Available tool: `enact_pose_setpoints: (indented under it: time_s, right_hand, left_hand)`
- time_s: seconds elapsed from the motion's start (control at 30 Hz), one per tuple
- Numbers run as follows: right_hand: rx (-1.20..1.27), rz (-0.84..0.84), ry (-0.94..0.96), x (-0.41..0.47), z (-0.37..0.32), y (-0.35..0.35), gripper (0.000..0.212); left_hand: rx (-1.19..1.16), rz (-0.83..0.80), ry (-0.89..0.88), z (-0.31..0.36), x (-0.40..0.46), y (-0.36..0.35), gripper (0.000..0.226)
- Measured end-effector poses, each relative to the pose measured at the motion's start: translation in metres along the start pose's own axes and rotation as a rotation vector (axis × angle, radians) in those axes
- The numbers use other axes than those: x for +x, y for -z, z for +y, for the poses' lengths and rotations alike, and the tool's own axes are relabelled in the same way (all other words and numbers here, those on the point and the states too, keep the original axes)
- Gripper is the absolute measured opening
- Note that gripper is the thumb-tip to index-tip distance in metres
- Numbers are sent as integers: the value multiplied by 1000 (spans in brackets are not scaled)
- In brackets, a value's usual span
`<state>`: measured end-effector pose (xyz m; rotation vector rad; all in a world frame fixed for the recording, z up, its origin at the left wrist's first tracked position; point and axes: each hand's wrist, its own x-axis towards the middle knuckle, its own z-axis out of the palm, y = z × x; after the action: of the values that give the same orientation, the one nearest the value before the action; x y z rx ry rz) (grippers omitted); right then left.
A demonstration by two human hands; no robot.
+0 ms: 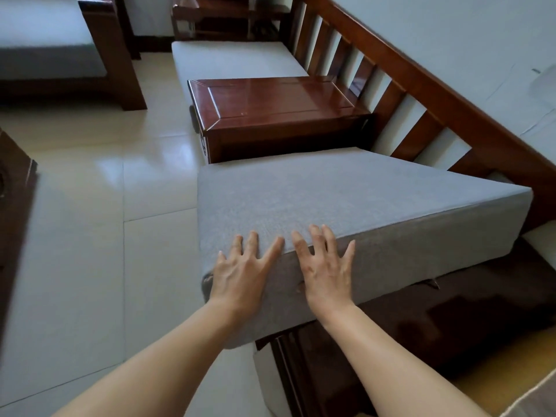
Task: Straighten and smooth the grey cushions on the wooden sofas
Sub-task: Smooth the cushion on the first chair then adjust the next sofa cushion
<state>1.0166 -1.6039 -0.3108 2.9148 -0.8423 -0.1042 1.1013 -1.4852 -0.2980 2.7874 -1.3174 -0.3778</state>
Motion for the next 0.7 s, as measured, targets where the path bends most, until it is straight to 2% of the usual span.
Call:
enact_pose_setpoints:
  time_s: [0.03,0.1,0.17,0.23,0.3,0.37,0.47,0.57,0.7]
  right_hand:
    - [1,26,-36,9,3,-2,108]
    - [-18,-33,-47,22,14,-12,97]
    - [-17,-144,-67,17,33,-33,91]
    - [12,-141,-80,7,48,-50,90]
    - [107,-116,-109,14,55,-64,85]
    - [130,-144,-86,33,57,-75,76]
    - [165,-184,-61,35,46,-74,74]
    - [184,-188,-42,21,40,-55,65]
    - [188,-152,-21,14,36,-25,58]
  left_hand:
    - [16,42,-11,-3,10,-2,82]
    - [7,70,-74,5,28,-7,81]
    - [-19,-28,-144,26,33,-28,75]
    - [-24,-69,-86,37,35,-55,67]
    - [14,-19,36,24,51,-67,63]
    - [66,58,60,5,72,-61,64]
    - [65,7,-66,11,79,-48,66]
    - [45,-93,-112,28,60,-47,67]
    - [14,-83,-141,20,48,-32,62]
